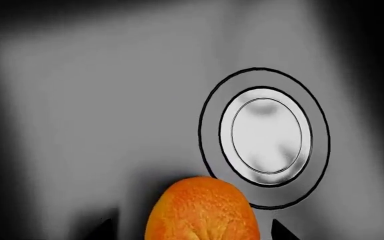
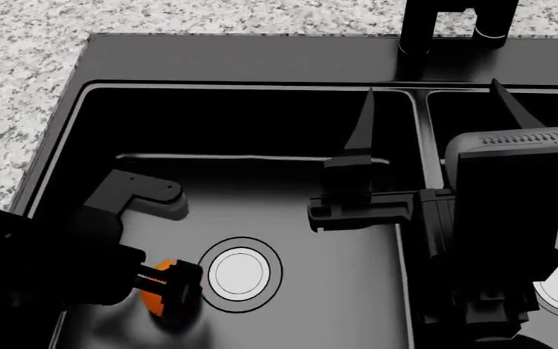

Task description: Pick the tangerine from the sink and place it on the plate located on the counter

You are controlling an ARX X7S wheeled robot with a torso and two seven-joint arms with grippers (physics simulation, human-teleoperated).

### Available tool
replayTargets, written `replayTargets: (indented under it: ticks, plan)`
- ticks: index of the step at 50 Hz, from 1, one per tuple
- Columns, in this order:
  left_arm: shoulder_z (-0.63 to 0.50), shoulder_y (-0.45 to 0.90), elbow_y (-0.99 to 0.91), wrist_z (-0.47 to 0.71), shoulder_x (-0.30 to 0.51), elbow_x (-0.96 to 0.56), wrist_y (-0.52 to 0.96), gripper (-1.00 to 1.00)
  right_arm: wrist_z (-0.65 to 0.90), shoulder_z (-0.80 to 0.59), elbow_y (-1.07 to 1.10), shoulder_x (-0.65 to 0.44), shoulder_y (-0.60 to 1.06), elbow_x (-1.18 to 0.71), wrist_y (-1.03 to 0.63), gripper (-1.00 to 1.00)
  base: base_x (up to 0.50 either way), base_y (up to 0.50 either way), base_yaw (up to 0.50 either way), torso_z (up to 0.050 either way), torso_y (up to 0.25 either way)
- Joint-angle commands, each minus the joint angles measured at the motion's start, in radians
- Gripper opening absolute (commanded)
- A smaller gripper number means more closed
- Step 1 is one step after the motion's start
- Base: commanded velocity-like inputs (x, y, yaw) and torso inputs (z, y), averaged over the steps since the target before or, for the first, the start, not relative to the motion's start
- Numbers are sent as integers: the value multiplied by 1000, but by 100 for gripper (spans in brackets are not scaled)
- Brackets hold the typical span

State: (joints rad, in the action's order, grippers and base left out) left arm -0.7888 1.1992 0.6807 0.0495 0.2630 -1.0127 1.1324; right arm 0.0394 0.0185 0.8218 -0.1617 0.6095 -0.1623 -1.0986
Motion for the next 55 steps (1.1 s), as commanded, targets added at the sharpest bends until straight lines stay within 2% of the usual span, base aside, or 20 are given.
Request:
replayTargets:
  ticks: [1,13,14,27,36,46,55]
  plan:
    - [-32,-10,91,-63,-21,33,-54,100,1,-6,-5,-1,-1,2,2,100,0,0,0,0,0]
    - [-46,-21,124,-88,-31,40,-66,100,9,-9,-2,-5,-2,-5,1,100,1,0,0,0,0]
    - [-47,-21,126,-91,-33,40,-67,-100,10,-9,-1,-5,-1,-6,-1,100,12,0,-3,0,0]
    - [-31,-32,55,-60,-11,15,-45,-100,17,-13,-7,-10,0,-13,5,100,0,0,-1,0,-1]
    - [73,-60,-283,154,98,-72,9,-100,21,-9,-12,-12,1,-19,9,100,0,0,0,0,0]
    - [166,-67,-495,299,155,-153,39,-100,29,-14,-26,-15,3,-21,15,100,0,0,0,0,0]
    - [191,-55,-645,384,183,-187,65,-100,32,-10,-20,-18,5,-29,9,100,0,0,0,0,0]
